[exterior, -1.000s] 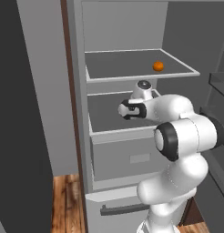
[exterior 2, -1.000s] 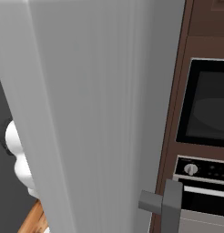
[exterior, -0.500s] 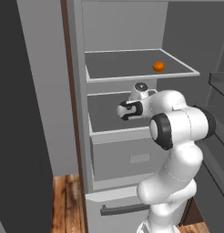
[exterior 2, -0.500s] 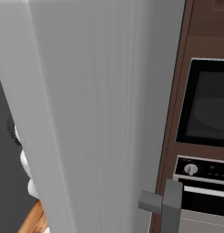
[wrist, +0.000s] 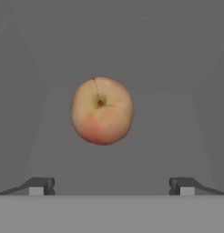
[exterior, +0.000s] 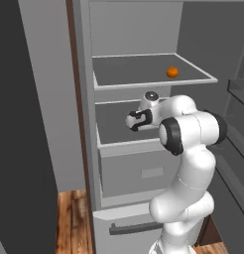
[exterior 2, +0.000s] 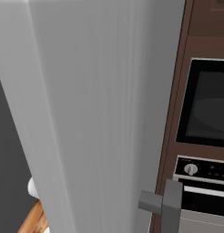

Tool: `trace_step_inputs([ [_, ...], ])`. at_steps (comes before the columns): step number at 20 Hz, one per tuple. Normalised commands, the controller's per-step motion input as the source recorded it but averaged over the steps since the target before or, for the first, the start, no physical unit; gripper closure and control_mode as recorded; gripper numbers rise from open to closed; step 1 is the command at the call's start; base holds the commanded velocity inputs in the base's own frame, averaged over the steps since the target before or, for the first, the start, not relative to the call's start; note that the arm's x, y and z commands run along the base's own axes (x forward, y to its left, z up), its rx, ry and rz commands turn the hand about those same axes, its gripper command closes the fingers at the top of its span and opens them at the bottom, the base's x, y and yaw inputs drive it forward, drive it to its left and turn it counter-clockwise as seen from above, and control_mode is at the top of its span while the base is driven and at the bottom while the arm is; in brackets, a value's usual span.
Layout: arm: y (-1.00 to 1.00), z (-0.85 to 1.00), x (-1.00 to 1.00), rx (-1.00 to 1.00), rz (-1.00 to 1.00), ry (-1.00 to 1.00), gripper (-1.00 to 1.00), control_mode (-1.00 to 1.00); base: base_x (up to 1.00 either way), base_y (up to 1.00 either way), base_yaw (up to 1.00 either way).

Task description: Pick the tangerine and peach from the fridge and place them inside the tupperware on the counter.

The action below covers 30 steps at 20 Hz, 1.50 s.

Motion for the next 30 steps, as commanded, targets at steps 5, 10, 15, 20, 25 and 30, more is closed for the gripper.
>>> trace_step_inputs([
  [5, 0.0, -0.11, 0.23, 0.0, 0.0, 0.0, -1.0, -1.0, 0.0, 0.0, 0.0],
  [10, 0.0, -0.12, 0.23, 0.0, 0.0, 0.0, -1.0, -1.0, 0.0, 0.0, 0.0],
  [15, 0.02, -0.12, 0.22, 0.0, 0.0, 0.0, -1.0, -1.0, 0.0, 0.0, 0.0],
  [20, 0.05, -0.13, 0.21, 0.0, 0.0, 0.0, -1.0, -1.0, 0.0, 0.0, 0.0],
  [25, 0.05, -0.14, 0.22, 0.0, 0.0, 0.0, -1.0, -1.0, 0.0, 0.0, 0.0],
  [30, 0.07, -0.2, 0.15, 0.0, 0.0, 0.0, 1.0, -1.0, 0.0, 0.0, 0.0],
])
